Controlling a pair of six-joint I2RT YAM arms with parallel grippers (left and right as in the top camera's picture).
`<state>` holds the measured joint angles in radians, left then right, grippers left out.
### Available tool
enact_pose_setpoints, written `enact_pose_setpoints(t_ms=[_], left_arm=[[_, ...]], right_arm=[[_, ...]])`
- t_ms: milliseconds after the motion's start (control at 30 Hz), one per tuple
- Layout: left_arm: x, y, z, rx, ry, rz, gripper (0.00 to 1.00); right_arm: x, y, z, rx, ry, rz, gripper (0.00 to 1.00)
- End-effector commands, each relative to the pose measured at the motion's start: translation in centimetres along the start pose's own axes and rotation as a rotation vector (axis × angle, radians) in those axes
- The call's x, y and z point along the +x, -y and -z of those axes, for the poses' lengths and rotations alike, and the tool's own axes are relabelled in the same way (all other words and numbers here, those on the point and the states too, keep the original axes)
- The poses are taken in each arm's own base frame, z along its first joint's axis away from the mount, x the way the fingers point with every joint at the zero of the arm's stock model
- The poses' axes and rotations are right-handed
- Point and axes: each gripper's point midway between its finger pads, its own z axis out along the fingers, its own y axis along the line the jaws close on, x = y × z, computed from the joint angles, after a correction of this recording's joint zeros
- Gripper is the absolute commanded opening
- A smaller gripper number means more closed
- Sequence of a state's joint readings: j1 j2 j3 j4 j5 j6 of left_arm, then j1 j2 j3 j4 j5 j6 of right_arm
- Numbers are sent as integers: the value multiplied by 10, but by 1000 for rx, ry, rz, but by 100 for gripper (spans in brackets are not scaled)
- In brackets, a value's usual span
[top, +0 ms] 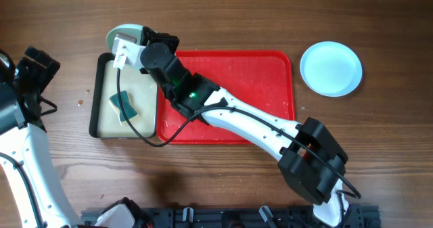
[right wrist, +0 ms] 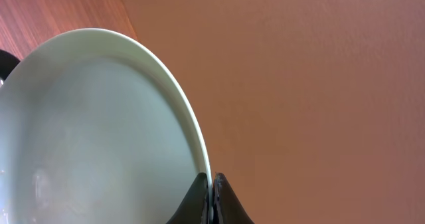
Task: Clean dirty plates on tray and stack at the side
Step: 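Lift the light-blue plate and tilt it over the water tray with the right gripper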
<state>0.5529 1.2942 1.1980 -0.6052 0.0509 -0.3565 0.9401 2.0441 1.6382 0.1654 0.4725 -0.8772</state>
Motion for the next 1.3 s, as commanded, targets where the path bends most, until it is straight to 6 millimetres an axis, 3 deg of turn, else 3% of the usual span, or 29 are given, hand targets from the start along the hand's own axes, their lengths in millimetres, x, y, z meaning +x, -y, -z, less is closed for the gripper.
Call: enact_pose_setpoints(t_ms=[0, 433, 600, 900, 1067, 1267], left_arm=[[-1, -1, -1, 1, 1, 1, 100], [-1, -1, -1, 1, 1, 1, 100], [-1, -1, -1, 1, 1, 1, 100], [-1, -1, 0, 1, 1, 1, 100], [-1, -1, -1, 1, 1, 1, 100], [-1, -1, -1, 1, 1, 1, 100]], right_arm=[[-8, 5, 2, 19, 13, 3, 4], [-8, 5, 2, 16, 11, -12, 4], [-6, 0, 2, -4, 6, -212, 4], [6, -83, 19, -399, -113, -667, 4], [11, -116, 37, -561, -236, -877, 4], [22, -138, 53, -661, -343, -925, 4]])
